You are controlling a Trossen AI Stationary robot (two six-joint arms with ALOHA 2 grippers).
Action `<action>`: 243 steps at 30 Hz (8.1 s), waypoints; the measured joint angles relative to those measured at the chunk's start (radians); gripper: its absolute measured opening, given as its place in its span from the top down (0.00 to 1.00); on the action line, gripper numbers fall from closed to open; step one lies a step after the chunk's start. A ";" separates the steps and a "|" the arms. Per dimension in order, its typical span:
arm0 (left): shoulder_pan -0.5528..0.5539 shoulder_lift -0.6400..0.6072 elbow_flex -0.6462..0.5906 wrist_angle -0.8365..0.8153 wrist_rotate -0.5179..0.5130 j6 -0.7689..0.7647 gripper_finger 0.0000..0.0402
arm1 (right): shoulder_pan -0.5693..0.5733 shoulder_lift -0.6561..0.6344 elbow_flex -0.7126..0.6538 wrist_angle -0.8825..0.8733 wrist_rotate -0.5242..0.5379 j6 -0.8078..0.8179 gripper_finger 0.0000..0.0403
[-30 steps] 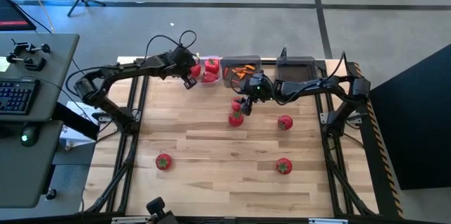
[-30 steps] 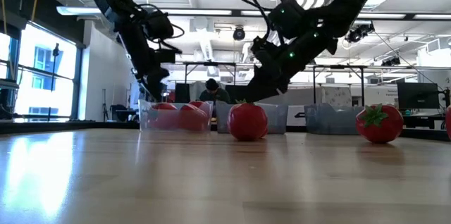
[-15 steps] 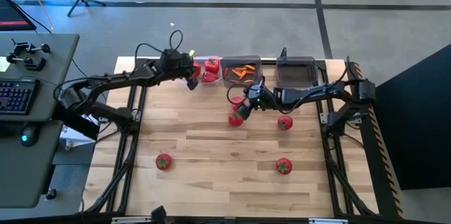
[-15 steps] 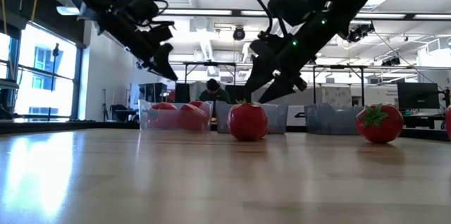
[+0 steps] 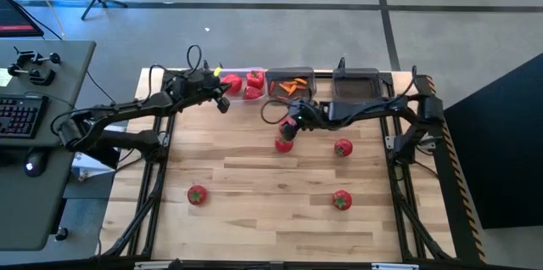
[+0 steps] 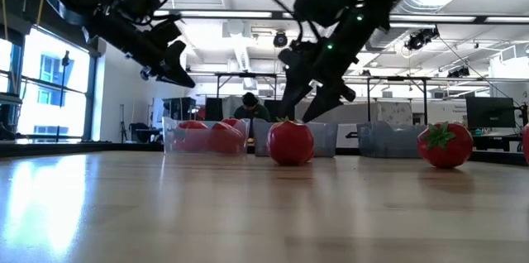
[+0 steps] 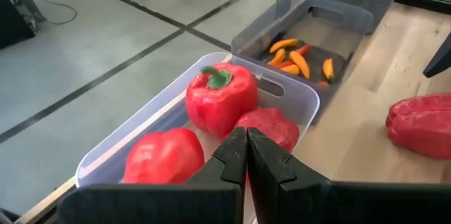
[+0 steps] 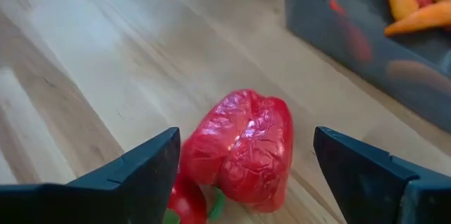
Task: Sort produce into baskets
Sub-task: Put the red bell pepper into the transparent bin, then adjust the transparent bin
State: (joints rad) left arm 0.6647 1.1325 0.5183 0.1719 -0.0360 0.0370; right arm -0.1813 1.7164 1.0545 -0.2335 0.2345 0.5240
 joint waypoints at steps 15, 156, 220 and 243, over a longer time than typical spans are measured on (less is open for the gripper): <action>-0.001 -0.015 -0.034 0.006 -0.001 -0.007 1.00 | -0.022 0.251 0.360 -0.434 -0.084 0.045 0.21; 0.094 -0.450 -0.277 -0.034 0.160 -0.033 1.00 | -0.181 0.804 1.187 -0.135 -0.297 -0.633 1.00; -0.225 0.258 -0.276 0.373 -0.165 -0.053 1.00 | -0.204 0.533 0.849 0.142 -0.180 -0.614 1.00; -0.113 0.305 -0.275 0.470 -0.213 -0.089 1.00 | -0.198 0.088 0.138 0.441 -0.078 -0.562 1.00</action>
State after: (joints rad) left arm 0.5512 1.4375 0.2429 0.6417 -0.2491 -0.0518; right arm -0.3790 1.8042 1.1926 0.2078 0.1564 -0.0380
